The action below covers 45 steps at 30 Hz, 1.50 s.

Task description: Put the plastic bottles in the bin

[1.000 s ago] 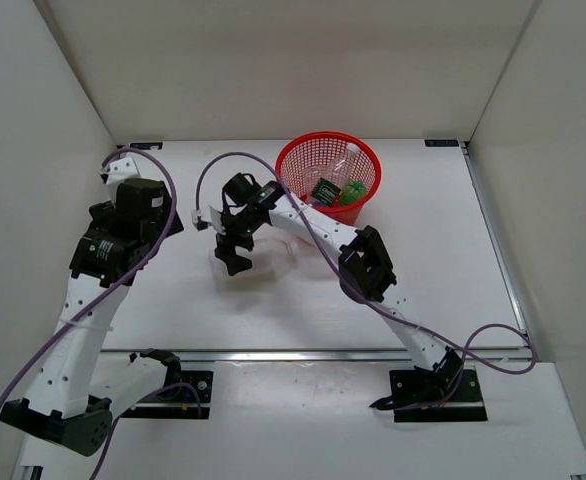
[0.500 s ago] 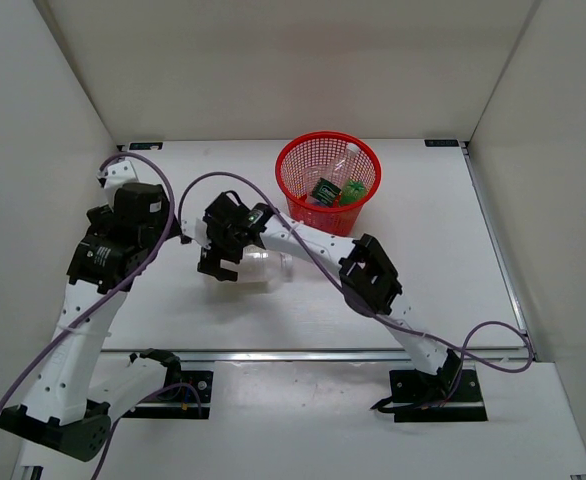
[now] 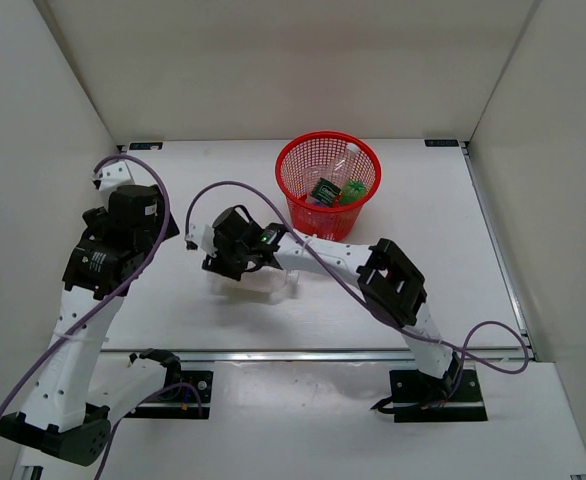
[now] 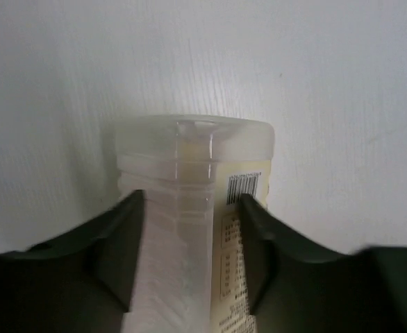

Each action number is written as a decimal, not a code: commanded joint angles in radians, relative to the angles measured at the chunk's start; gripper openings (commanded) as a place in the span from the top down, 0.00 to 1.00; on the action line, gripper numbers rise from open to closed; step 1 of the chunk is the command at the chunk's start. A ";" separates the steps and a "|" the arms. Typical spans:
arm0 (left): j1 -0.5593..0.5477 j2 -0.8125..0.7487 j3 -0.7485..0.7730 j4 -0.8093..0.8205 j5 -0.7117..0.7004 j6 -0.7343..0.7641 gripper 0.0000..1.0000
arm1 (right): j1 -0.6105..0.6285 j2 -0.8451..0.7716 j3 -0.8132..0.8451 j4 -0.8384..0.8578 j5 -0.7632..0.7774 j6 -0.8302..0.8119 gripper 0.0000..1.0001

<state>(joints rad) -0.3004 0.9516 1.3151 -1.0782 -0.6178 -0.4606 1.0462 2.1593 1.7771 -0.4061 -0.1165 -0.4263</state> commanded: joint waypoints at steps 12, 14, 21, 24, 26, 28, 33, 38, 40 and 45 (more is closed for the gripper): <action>0.023 -0.024 0.012 0.006 0.012 0.005 0.01 | -0.032 -0.072 -0.099 -0.020 -0.081 0.095 0.35; 0.029 -0.028 0.012 0.003 0.009 0.011 0.02 | -0.038 -0.081 -0.132 -0.010 -0.082 0.110 0.35; 0.030 -0.036 0.007 0.006 0.015 0.011 0.02 | -0.034 -0.056 -0.148 -0.034 -0.075 0.112 0.15; 0.038 -0.040 -0.007 0.009 0.029 0.017 0.01 | -0.057 -0.056 -0.137 -0.059 -0.106 0.124 0.00; 0.033 -0.042 -0.019 0.012 0.035 0.007 0.01 | -0.066 -0.075 -0.145 -0.050 -0.136 0.133 0.01; 0.035 -0.040 -0.023 0.014 0.049 0.011 0.01 | -0.080 -0.101 -0.139 -0.049 -0.147 0.127 0.01; 0.034 -0.043 -0.014 0.020 0.037 0.008 0.02 | -0.051 -0.122 -0.077 -0.111 -0.057 0.129 0.00; 0.035 -0.042 -0.022 0.023 0.021 0.016 0.02 | -0.025 -0.104 -0.120 -0.146 0.012 0.067 0.01; 0.041 -0.043 -0.025 0.018 0.023 0.025 0.01 | -0.005 -0.081 -0.096 -0.181 0.061 0.054 0.01; 0.041 -0.047 -0.022 0.014 0.023 0.017 0.01 | 0.006 -0.036 -0.117 -0.183 0.170 0.109 0.01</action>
<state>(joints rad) -0.2665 0.9184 1.2949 -1.0695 -0.5850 -0.4488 1.0477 2.0819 1.6707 -0.5175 -0.0383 -0.3473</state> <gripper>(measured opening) 0.990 0.993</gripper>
